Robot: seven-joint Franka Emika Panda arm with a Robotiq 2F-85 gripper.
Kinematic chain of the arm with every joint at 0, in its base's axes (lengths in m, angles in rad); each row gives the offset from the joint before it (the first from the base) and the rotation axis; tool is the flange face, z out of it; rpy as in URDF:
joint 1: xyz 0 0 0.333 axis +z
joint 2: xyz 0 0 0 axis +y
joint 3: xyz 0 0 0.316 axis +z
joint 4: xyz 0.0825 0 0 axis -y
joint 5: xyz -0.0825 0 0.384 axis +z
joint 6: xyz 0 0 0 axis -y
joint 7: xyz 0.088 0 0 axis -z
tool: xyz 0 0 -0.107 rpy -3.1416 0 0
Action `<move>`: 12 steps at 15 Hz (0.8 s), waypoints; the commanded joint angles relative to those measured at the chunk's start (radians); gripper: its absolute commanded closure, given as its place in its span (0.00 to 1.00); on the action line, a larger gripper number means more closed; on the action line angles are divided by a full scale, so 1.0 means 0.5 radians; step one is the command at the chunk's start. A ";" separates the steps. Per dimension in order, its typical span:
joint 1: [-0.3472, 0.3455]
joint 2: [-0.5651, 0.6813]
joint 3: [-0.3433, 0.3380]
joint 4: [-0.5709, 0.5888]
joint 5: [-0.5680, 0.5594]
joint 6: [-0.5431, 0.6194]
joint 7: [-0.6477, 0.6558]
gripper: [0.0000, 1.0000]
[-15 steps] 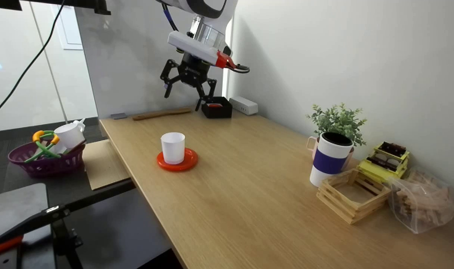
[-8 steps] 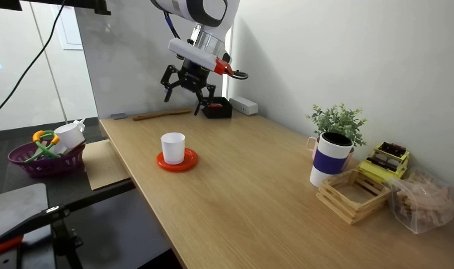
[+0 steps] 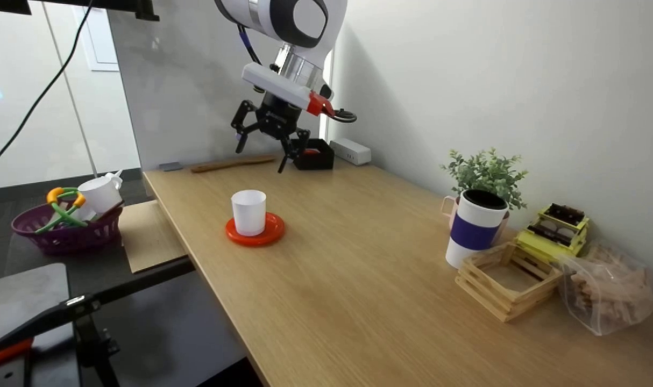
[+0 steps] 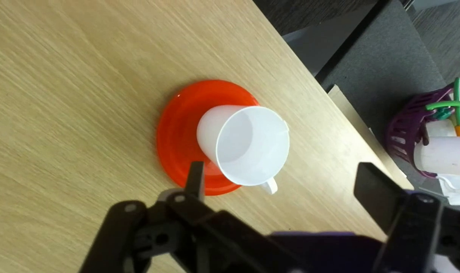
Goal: Put the white mug on the table
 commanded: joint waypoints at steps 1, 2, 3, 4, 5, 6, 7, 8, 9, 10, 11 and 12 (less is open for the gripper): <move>-0.043 0.103 0.025 0.036 -0.016 0.057 0.055 0.00; -0.047 0.129 0.026 0.039 -0.018 0.071 0.061 0.00; -0.048 0.153 0.025 0.045 -0.022 0.078 0.075 0.00; -0.048 0.183 0.025 0.053 -0.027 0.091 0.092 0.00; -0.048 0.210 0.024 0.063 -0.031 0.106 0.113 0.00; -0.045 0.233 0.023 0.067 -0.036 0.113 0.135 0.00; -0.044 0.259 0.021 0.079 -0.040 0.121 0.153 0.00; -0.042 0.282 0.021 0.089 -0.045 0.118 0.172 0.00; -0.040 0.310 0.019 0.109 -0.055 0.117 0.188 0.00; -0.037 0.332 0.019 0.128 -0.062 0.105 0.207 0.00; -0.034 0.364 0.013 0.158 -0.075 0.100 0.225 0.00; -0.032 0.385 0.011 0.174 -0.082 0.091 0.248 0.00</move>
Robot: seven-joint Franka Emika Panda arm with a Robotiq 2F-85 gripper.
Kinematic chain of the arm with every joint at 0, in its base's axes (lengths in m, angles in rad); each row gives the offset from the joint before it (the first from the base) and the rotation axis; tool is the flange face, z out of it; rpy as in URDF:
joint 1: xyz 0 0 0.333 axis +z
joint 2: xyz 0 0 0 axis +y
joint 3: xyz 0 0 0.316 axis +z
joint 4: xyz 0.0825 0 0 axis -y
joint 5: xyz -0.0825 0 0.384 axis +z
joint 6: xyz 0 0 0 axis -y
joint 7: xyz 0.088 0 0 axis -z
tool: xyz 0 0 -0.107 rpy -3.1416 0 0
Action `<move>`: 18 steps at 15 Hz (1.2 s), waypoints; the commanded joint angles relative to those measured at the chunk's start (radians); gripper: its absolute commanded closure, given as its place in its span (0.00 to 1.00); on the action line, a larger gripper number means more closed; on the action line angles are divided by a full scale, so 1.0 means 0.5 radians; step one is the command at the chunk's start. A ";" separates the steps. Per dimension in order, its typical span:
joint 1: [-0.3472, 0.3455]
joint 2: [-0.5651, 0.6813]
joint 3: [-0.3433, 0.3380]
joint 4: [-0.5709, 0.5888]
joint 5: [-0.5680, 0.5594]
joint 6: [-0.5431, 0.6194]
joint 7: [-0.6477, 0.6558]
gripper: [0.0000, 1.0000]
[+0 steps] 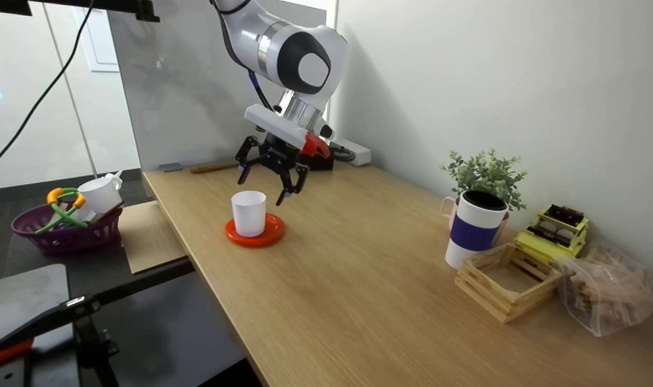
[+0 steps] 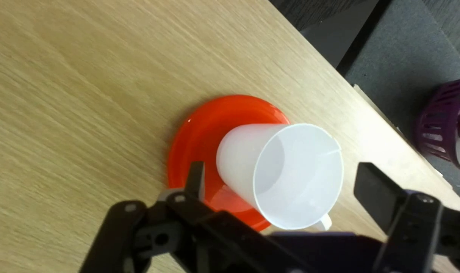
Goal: Put the white mug on the table
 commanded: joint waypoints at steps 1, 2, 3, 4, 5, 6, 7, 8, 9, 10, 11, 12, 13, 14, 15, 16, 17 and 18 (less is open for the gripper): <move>-0.012 0.117 0.006 0.120 -0.071 -0.003 0.097 0.00; -0.008 0.135 0.003 0.135 -0.082 -0.010 0.126 0.00; -0.006 0.154 -0.002 0.155 -0.097 -0.011 0.150 0.00; 0.002 0.174 -0.007 0.177 -0.116 -0.018 0.186 0.00; 0.012 0.194 -0.016 0.201 -0.138 -0.022 0.227 0.00; 0.021 0.208 -0.018 0.220 -0.159 -0.033 0.268 0.00; 0.026 0.223 -0.019 0.236 -0.177 -0.046 0.299 0.00; 0.030 0.216 -0.015 0.229 -0.192 -0.049 0.324 0.00; -0.009 0.192 0.015 0.180 -0.168 -0.008 0.271 0.00; -0.007 0.199 0.016 0.184 -0.171 -0.009 0.279 0.00; -0.007 0.200 0.018 0.184 -0.171 -0.009 0.279 0.00; -0.007 0.199 0.018 0.184 -0.171 -0.009 0.279 0.00; -0.007 0.199 0.018 0.184 -0.171 -0.009 0.279 0.00; -0.012 0.190 0.017 0.170 -0.167 0.005 0.279 0.00; -0.006 0.191 0.012 0.170 -0.170 0.004 0.296 0.00; -0.002 0.201 0.006 0.179 -0.173 0.001 0.308 0.00; 0.002 0.211 0.003 0.187 -0.174 -0.005 0.322 0.00; 0.005 0.219 0.003 0.194 -0.175 -0.014 0.330 0.00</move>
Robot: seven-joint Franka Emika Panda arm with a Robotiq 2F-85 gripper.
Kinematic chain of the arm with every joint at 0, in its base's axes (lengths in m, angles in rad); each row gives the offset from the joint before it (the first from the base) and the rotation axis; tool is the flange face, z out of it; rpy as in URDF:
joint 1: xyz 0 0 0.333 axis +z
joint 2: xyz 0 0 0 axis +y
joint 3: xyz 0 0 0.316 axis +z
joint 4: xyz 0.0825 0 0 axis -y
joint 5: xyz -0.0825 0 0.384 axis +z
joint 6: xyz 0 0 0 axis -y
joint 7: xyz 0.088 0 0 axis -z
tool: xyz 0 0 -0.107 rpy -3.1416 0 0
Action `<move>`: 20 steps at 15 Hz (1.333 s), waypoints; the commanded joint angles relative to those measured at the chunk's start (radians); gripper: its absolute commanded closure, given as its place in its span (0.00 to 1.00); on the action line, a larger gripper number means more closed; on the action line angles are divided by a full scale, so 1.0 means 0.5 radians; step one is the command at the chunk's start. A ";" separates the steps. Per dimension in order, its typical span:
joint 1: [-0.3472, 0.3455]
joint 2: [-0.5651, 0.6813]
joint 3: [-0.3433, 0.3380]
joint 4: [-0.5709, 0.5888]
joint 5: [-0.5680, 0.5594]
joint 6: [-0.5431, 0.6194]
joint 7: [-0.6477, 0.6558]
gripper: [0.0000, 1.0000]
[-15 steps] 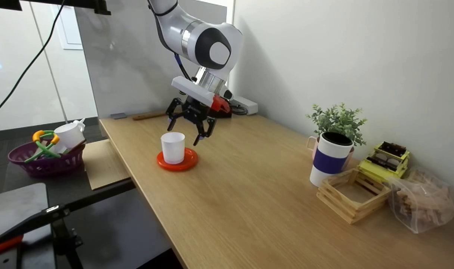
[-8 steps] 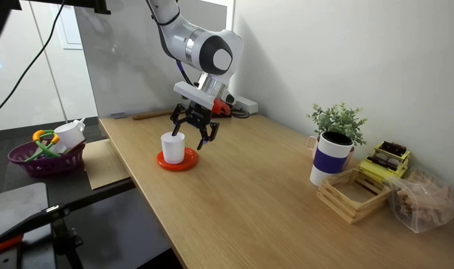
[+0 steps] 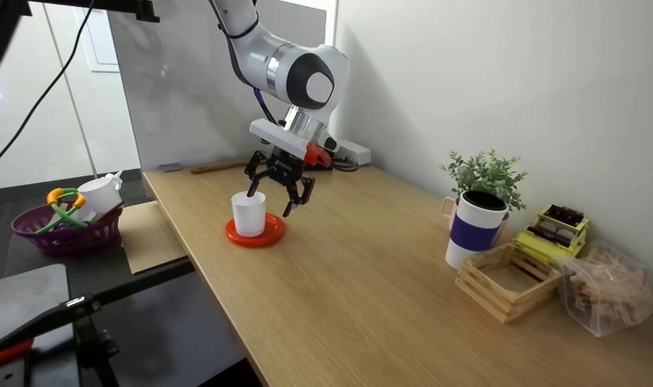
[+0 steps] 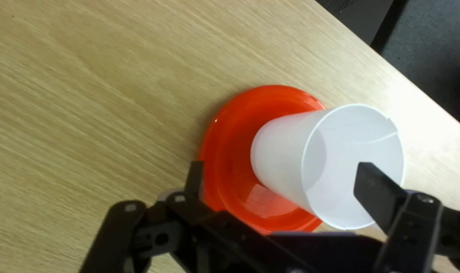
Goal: Put the white mug on the table
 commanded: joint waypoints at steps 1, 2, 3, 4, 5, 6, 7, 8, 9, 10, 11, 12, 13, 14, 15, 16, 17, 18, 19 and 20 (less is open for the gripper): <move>0.000 0.032 0.004 0.022 -0.021 -0.016 0.054 0.00; 0.004 0.041 0.006 0.026 -0.022 -0.020 0.059 0.00; 0.011 0.048 0.007 0.025 -0.024 -0.023 0.069 0.00; 0.024 0.062 0.005 0.026 -0.032 -0.021 0.082 0.00; 0.034 0.073 0.004 0.031 -0.038 -0.026 0.093 0.00; 0.045 0.084 0.004 0.035 -0.041 -0.031 0.108 0.00; 0.057 0.102 0.004 0.041 -0.044 -0.036 0.127 0.00; 0.068 0.112 0.007 0.044 -0.047 -0.043 0.141 0.25; 0.080 0.119 0.006 0.044 -0.051 -0.045 0.159 0.27; 0.093 0.124 0.005 0.044 -0.055 -0.044 0.179 0.33; 0.106 0.130 0.002 0.044 -0.058 -0.044 0.204 0.42; 0.118 0.127 -0.002 0.038 -0.062 -0.040 0.235 0.48; 0.129 0.120 -0.005 0.032 -0.063 -0.037 0.265 0.56; 0.139 0.113 -0.007 0.028 -0.063 -0.033 0.295 0.62; 0.148 0.100 -0.014 0.020 -0.065 -0.026 0.335 0.70; 0.159 0.086 -0.020 0.007 -0.070 -0.014 0.377 0.76; 0.167 0.072 -0.020 -0.006 -0.072 -0.003 0.417 0.84; 0.177 0.058 -0.023 -0.021 -0.082 0.007 0.450 0.90; 0.188 0.042 -0.025 -0.037 -0.090 0.017 0.488 0.98; 0.199 0.032 -0.027 -0.048 -0.096 0.026 0.526 1.00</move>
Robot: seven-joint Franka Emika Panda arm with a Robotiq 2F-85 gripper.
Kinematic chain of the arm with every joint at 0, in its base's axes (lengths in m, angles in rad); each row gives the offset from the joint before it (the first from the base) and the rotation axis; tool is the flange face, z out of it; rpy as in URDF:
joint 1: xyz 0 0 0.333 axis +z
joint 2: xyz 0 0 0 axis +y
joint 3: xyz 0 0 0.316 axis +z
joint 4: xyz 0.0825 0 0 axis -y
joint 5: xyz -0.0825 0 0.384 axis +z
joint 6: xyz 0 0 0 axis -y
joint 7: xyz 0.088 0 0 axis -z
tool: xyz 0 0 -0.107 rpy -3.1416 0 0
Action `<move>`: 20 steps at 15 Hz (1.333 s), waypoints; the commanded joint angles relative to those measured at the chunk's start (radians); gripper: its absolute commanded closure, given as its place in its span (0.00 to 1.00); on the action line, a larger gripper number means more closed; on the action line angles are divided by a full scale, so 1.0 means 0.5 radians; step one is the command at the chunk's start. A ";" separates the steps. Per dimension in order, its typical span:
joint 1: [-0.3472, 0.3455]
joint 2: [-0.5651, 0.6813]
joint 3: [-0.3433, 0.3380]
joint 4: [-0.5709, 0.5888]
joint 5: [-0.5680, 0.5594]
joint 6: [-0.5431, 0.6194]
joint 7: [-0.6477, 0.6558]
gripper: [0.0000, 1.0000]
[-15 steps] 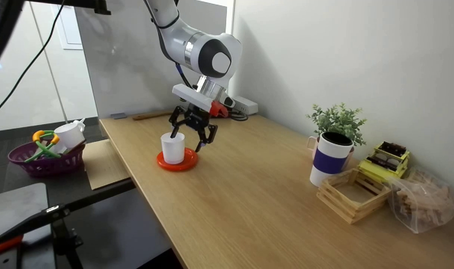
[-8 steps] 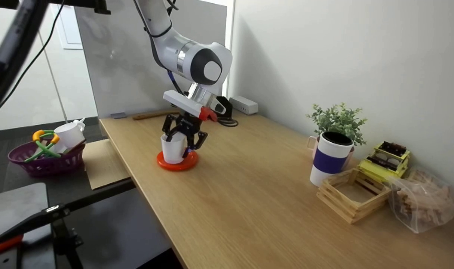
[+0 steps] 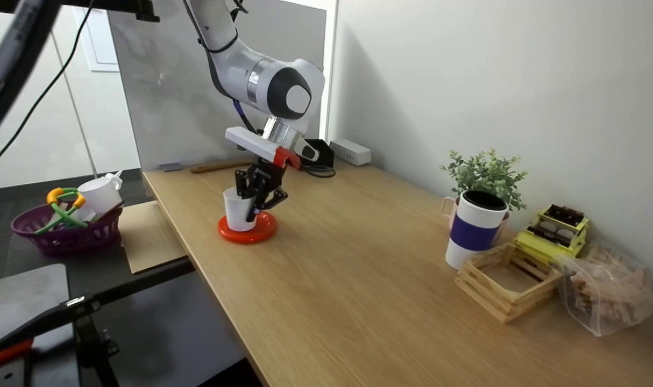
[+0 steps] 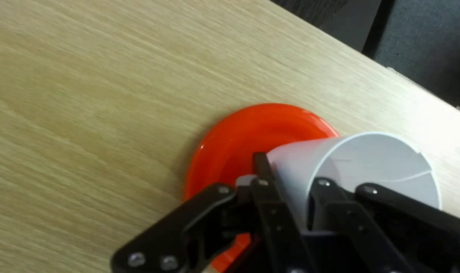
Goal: Put the white mug on the table
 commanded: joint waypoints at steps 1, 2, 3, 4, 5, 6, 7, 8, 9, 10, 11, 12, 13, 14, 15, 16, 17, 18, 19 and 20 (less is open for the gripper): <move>0.056 -0.071 -0.030 -0.062 -0.042 0.028 0.141 1.00; 0.066 -0.078 -0.031 -0.069 -0.050 0.031 0.172 1.00; 0.075 -0.082 -0.032 -0.072 -0.054 0.034 0.204 1.00; 0.084 -0.087 -0.033 -0.075 -0.060 0.033 0.228 1.00; 0.092 -0.089 -0.033 -0.077 -0.066 0.033 0.249 1.00; 0.101 -0.093 -0.034 -0.080 -0.071 0.034 0.272 1.00; 0.107 -0.093 -0.035 -0.079 -0.073 0.032 0.291 1.00; 0.115 -0.098 -0.036 -0.083 -0.074 0.033 0.313 1.00; 0.124 -0.105 -0.039 -0.090 -0.078 0.037 0.338 1.00; 0.135 -0.128 -0.043 -0.119 -0.083 0.055 0.369 1.00; 0.143 -0.151 -0.044 -0.146 -0.087 0.072 0.393 1.00; 0.153 -0.193 -0.046 -0.197 -0.092 0.107 0.428 1.00; 0.163 -0.229 -0.048 -0.241 -0.097 0.135 0.464 1.00; 0.175 -0.272 -0.052 -0.297 -0.104 0.181 0.507 1.00; 0.187 -0.312 -0.054 -0.346 -0.106 0.214 0.550 1.00; 0.200 -0.355 -0.061 -0.398 -0.112 0.252 0.592 1.00; 0.211 -0.392 -0.064 -0.441 -0.115 0.278 0.633 1.00; 0.220 -0.432 -0.069 -0.487 -0.118 0.299 0.674 1.00; 0.226 -0.470 -0.073 -0.528 -0.122 0.316 0.706 1.00; 0.229 -0.512 -0.079 -0.571 -0.126 0.327 0.734 1.00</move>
